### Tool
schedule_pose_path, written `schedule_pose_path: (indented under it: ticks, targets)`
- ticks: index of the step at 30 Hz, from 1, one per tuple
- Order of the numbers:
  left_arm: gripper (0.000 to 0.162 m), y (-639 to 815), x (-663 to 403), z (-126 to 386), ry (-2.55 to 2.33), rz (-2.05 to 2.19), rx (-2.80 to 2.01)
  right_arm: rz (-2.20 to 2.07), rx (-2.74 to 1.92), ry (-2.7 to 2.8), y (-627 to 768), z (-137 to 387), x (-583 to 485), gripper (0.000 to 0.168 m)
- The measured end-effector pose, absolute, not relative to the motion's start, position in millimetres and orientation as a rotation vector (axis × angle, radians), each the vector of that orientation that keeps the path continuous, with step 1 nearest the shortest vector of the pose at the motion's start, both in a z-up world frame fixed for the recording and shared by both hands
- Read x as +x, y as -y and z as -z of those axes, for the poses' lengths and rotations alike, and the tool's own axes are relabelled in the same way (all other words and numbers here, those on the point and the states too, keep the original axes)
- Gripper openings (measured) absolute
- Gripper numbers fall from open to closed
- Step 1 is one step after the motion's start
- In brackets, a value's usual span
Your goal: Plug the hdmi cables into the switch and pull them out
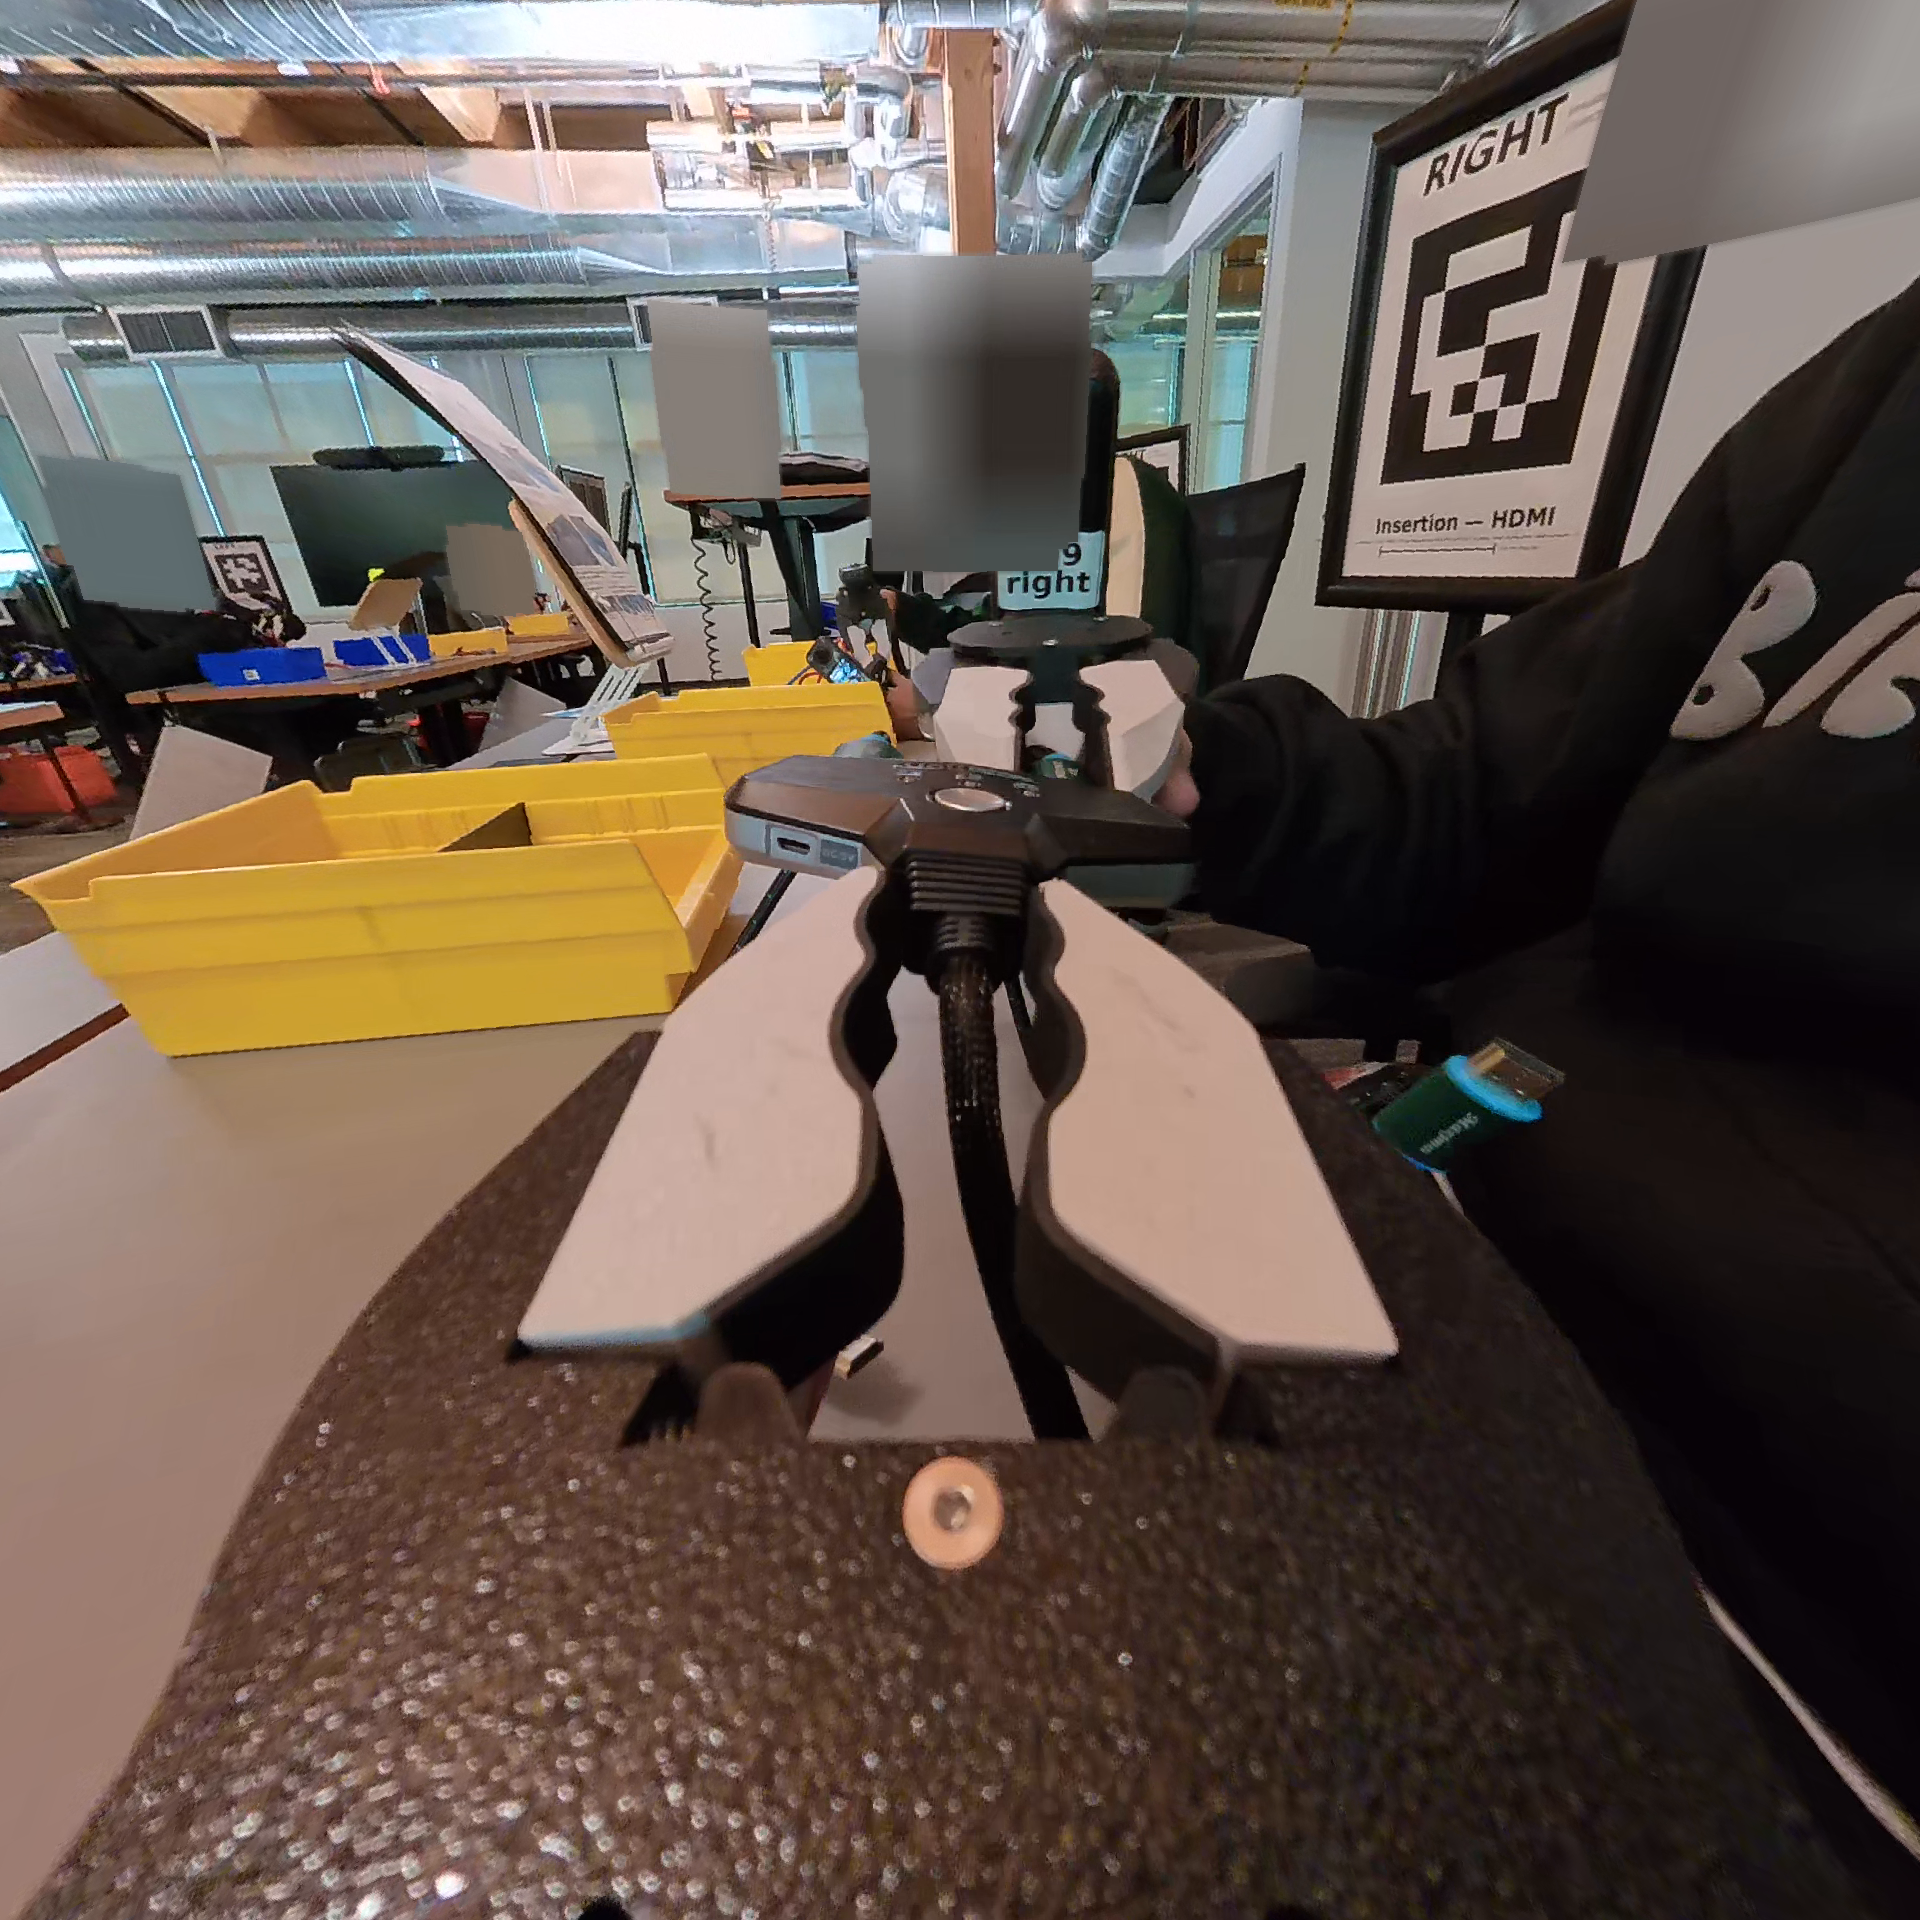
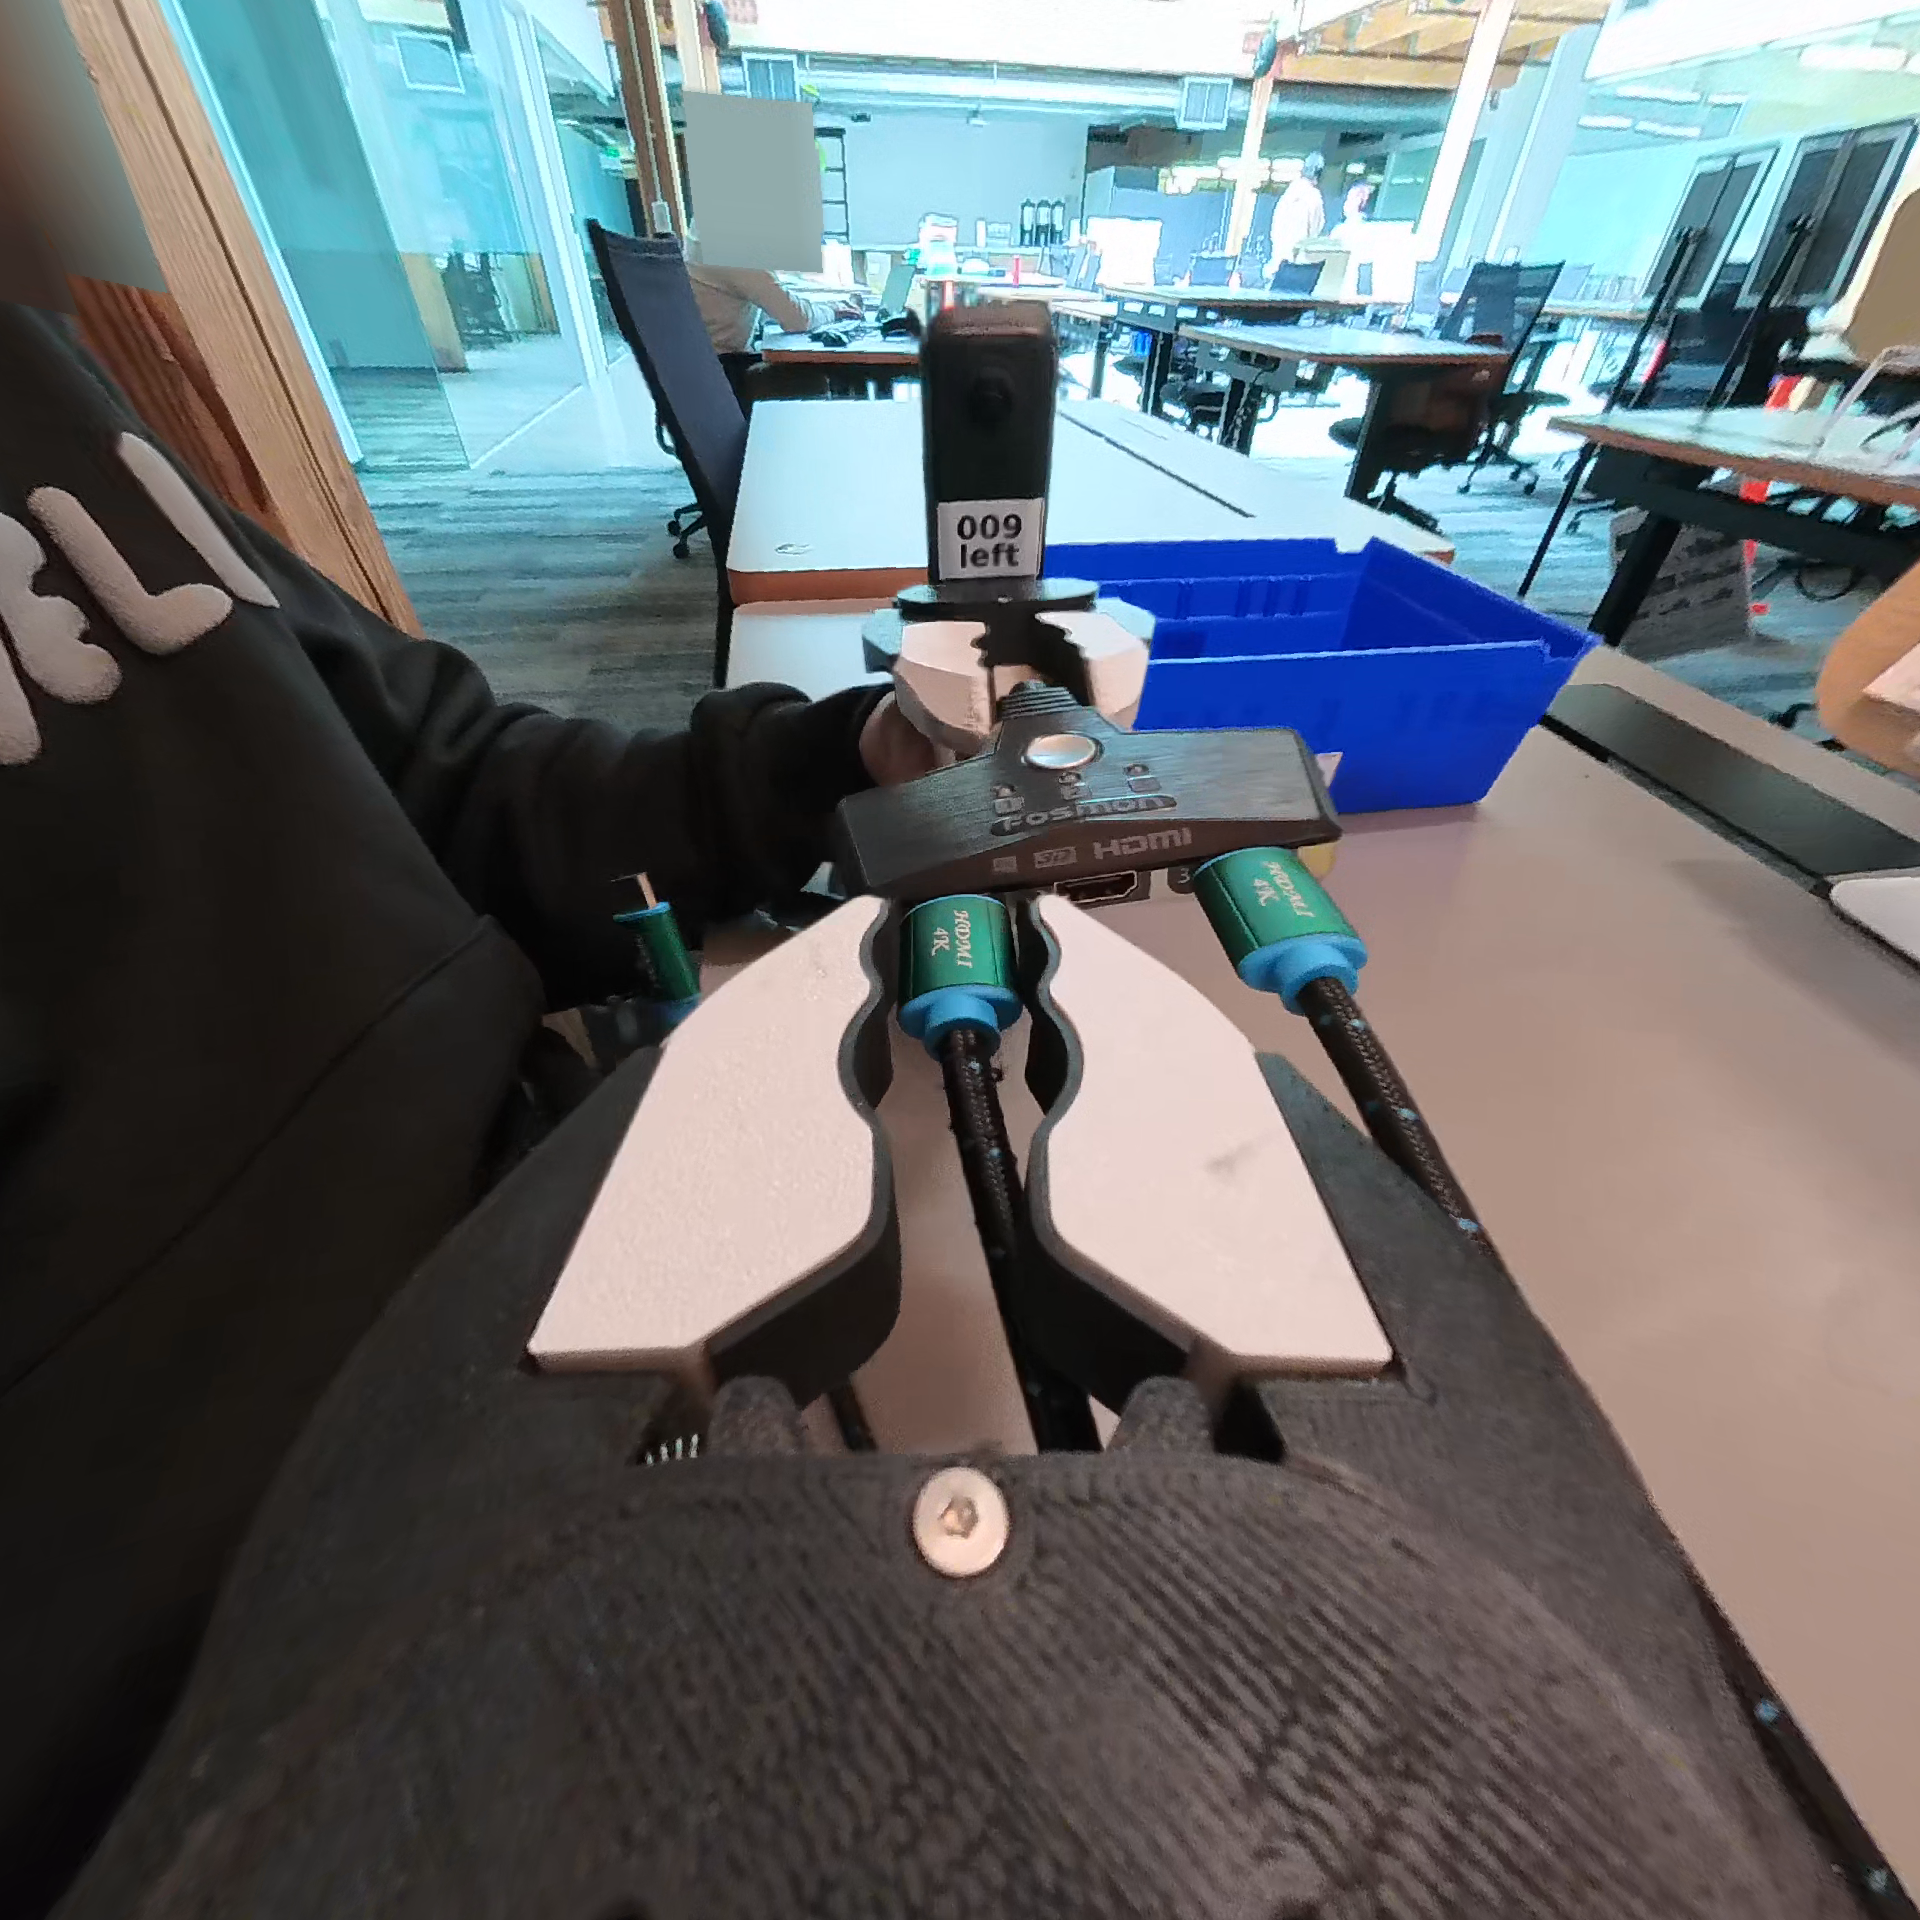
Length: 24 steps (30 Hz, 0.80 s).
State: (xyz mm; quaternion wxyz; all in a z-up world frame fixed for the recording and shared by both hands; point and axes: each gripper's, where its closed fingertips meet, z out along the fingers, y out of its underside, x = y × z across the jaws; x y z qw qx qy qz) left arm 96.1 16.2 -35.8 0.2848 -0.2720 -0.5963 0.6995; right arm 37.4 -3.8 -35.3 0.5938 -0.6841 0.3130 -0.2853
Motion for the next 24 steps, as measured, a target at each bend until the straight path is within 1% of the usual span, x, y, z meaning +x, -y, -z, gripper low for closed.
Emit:
schedule_pose_path:
  ticks: [17,24]
  targets:
    - [0.023,-17.9,84.5,39.2,1.603,-1.852,-0.818,0.579,-1.737,-0.688,10.0,37.6,24.3,0.022]
    - [0.022,-12.3,90.9,37.1,1.681,-1.894,-0.791,0.618,-1.693,-0.728,11.5,36.7,30.9,0.022]
